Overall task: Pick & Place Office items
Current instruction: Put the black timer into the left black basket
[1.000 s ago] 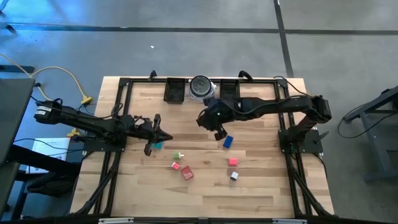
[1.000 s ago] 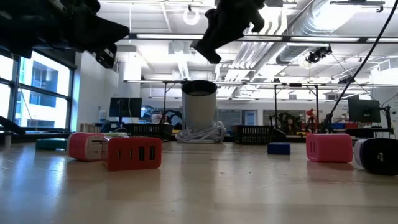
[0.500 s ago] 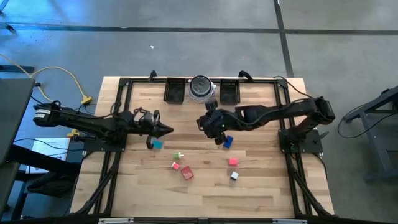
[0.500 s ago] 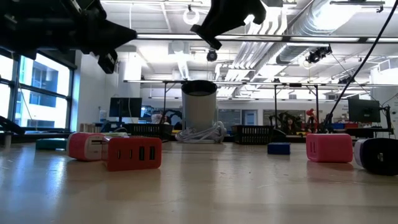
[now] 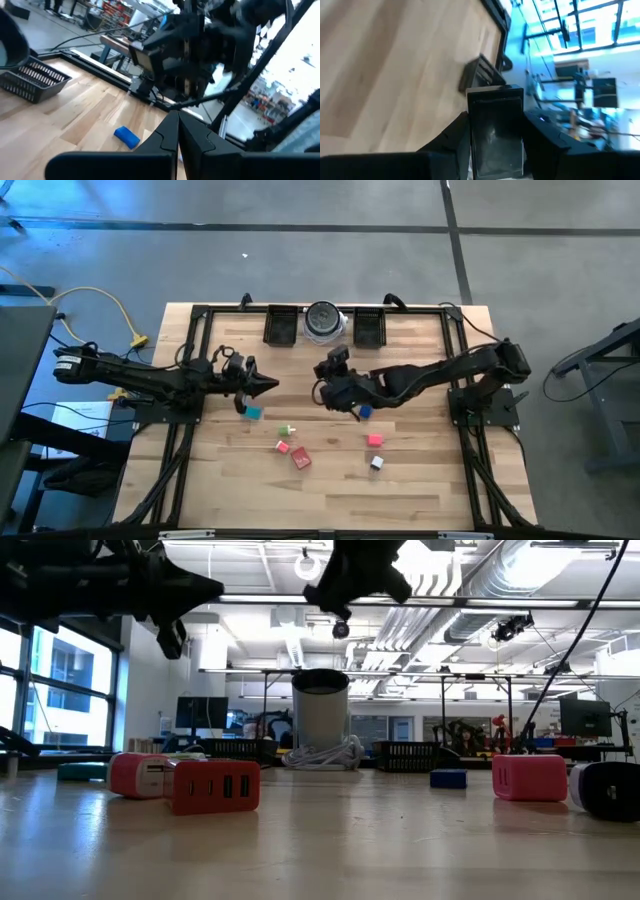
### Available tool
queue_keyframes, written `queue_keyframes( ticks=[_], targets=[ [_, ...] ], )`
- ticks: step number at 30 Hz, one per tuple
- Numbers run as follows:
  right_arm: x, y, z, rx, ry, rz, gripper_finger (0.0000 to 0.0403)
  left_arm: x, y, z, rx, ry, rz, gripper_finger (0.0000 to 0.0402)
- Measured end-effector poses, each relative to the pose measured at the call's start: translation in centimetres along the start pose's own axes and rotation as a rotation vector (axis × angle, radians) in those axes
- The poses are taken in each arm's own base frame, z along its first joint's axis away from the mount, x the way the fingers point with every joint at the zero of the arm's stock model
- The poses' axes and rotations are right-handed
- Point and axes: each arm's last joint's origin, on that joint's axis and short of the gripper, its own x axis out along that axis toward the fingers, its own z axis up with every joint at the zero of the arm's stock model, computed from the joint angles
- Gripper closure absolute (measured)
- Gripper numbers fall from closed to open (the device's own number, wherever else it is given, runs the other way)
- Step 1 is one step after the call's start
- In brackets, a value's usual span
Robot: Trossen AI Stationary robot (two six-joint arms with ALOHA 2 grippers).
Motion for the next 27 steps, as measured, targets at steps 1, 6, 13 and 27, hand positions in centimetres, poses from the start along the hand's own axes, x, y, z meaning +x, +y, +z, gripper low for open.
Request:
queue_keyframes(
  ticks=[1, 6, 13, 27],
  targets=[
    [0.3, 0.3, 0.0, -0.013, 0.02, -0.01, 0.0271, 0.0, 0.0, 0.0, -0.014, -0.003, 0.002, 0.0401],
    [1.0, 0.8, 0.1, -0.047, 0.071, -0.047, 0.0271, 0.0, -0.1, 0.1, -0.078, -0.017, -0.001, 0.0401],
    [1.0, 0.5, 0.4, -0.05, 0.068, -0.1, 0.0271, 0.0, 0.4, 0.4, -0.204, -0.069, 0.07, 0.04],
    [1.5, 0.6, 1.0, -0.042, -0.012, -0.076, 0.0271, 2.2, 1.8, 0.4, -0.404, -0.167, 0.004, 0.0368]
  ],
)
